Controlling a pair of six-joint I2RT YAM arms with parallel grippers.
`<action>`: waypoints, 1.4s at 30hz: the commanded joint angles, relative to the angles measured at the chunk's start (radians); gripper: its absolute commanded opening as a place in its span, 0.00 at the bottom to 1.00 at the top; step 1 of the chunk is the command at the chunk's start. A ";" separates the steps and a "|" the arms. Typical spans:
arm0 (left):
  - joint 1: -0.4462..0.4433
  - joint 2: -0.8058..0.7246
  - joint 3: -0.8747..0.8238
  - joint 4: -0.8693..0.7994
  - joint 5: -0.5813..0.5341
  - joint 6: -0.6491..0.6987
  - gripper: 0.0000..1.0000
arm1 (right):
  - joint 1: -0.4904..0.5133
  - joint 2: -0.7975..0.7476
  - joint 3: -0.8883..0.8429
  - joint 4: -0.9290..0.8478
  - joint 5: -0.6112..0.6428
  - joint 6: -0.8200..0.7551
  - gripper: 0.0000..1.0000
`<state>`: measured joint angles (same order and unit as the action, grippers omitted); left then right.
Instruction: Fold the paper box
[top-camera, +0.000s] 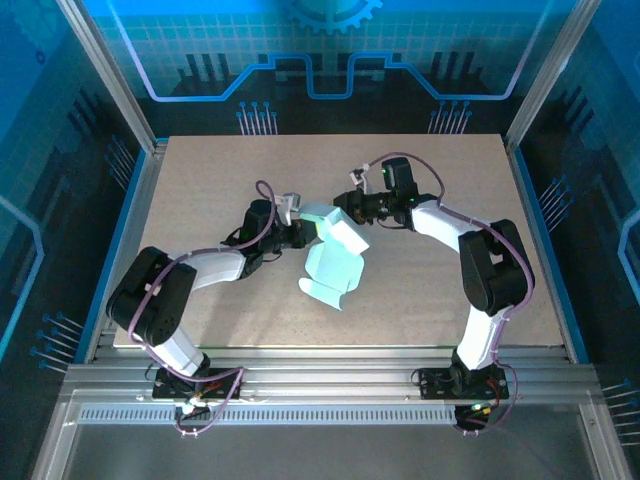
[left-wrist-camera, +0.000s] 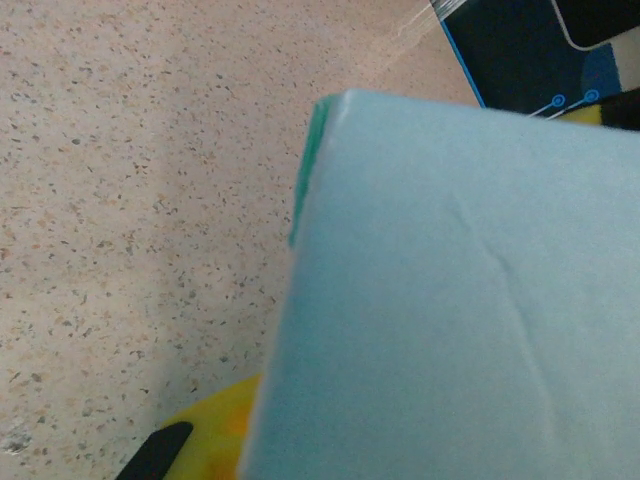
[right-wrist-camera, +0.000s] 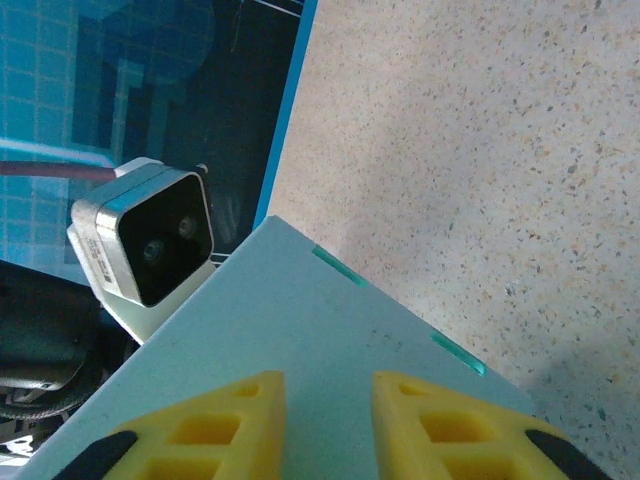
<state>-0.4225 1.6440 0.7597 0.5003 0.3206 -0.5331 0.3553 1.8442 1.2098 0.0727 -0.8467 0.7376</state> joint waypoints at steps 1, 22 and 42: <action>-0.001 0.025 0.081 -0.005 -0.046 -0.080 0.02 | 0.058 0.017 -0.007 -0.011 -0.078 -0.025 0.29; 0.051 0.079 0.227 -0.158 -0.066 -0.290 0.00 | 0.186 0.055 -0.019 0.001 -0.056 -0.027 0.27; 0.073 -0.003 0.471 -1.342 -0.133 0.294 0.02 | -0.170 -0.156 -0.010 -0.330 0.137 -0.235 0.59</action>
<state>-0.3569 1.6131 1.1461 -0.5468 0.2390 -0.3447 0.2127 1.7073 1.2114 -0.1795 -0.7036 0.5503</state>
